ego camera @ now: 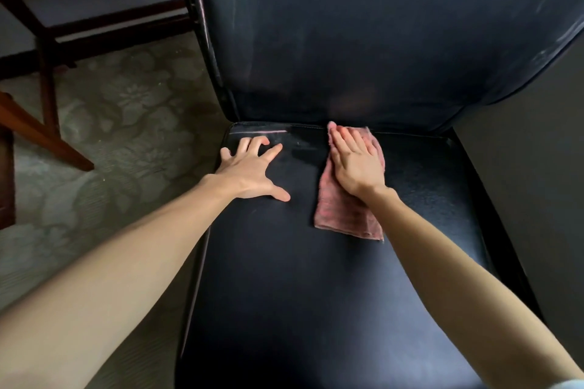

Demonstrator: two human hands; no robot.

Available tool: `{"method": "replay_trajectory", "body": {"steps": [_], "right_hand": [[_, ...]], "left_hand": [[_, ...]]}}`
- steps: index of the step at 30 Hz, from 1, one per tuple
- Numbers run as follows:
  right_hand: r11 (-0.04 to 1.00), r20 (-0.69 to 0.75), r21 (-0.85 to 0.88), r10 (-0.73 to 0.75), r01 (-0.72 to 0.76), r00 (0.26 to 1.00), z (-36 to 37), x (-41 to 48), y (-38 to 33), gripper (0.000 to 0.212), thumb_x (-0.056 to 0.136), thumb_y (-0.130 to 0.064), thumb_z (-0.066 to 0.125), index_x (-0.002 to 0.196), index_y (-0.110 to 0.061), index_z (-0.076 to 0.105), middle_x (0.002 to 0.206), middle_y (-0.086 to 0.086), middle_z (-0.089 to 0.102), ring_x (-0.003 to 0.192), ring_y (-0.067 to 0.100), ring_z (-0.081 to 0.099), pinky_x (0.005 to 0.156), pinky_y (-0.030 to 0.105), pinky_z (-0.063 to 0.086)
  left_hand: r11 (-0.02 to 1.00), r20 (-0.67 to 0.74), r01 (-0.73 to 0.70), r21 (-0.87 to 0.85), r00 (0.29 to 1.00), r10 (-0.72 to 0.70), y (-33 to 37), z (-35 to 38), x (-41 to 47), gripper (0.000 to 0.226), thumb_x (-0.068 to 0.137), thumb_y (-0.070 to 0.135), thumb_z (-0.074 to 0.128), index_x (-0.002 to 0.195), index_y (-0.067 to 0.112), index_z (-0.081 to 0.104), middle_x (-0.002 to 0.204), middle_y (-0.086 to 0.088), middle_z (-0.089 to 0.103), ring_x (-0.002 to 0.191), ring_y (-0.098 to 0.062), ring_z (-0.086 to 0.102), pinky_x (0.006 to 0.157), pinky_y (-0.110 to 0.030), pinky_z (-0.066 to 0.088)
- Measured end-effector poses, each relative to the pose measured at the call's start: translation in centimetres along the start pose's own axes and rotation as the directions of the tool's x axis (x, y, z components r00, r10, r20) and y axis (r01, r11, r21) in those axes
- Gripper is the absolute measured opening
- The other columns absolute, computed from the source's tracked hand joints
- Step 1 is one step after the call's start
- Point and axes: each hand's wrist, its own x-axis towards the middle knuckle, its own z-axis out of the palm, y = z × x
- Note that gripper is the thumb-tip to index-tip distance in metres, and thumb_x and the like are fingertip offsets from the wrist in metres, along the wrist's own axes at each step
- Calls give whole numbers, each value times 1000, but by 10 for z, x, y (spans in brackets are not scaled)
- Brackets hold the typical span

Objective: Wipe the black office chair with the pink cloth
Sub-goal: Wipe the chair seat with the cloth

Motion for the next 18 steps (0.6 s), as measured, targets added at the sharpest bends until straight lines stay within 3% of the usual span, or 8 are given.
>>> {"method": "replay_trajectory", "body": {"steps": [3, 7, 11, 15, 18], "right_hand": [[999, 15, -10, 42, -42, 999, 3, 5, -11, 54, 104, -30, 25, 156, -22, 14, 161, -2, 21, 148, 22, 14, 122, 40, 7], [992, 31, -11, -128, 129, 991, 6, 20, -48, 56, 102, -27, 27, 156, -20, 15, 160, -4, 25, 147, 20, 17, 120, 39, 11], [984, 45, 27, -179, 178, 983, 1, 12, -36, 52, 106, -31, 26, 156, -23, 17, 162, -5, 20, 149, 16, 12, 120, 33, 2], [1000, 30, -17, 2, -2, 1000, -7, -13, 25, 52, 106, -33, 25, 156, -26, 14, 163, -3, 16, 151, 16, 9, 120, 35, 0], [994, 6, -5, 112, -112, 994, -6, -15, 26, 53, 105, -32, 25, 157, -24, 13, 163, -2, 17, 150, 20, 10, 121, 38, 4]], "left_hand": [[1000, -5, 11, 5, 1000, -11, 3, 2, 1, 114, 70, 75, 68, 158, 35, 8, 160, 4, 6, 146, -22, 3, 111, -50, 21], [1000, -7, 25, 1, 1000, -25, 4, 2, 1, 115, 69, 75, 68, 158, 36, 7, 161, 4, 6, 146, -22, 3, 110, -49, 21], [1000, -15, 26, 4, 1000, -26, 3, 0, -2, 114, 67, 78, 67, 157, 37, 9, 160, 6, 10, 146, -20, 6, 110, -48, 22], [1000, -19, 21, 0, 1000, -21, 4, -1, -3, 113, 69, 76, 68, 157, 36, 11, 160, 5, 11, 146, -21, 7, 112, -50, 21], [999, -17, 26, 25, 1000, -26, 7, 1, -1, 113, 70, 75, 68, 158, 35, 9, 161, 4, 8, 147, -22, 5, 113, -52, 20]]}}
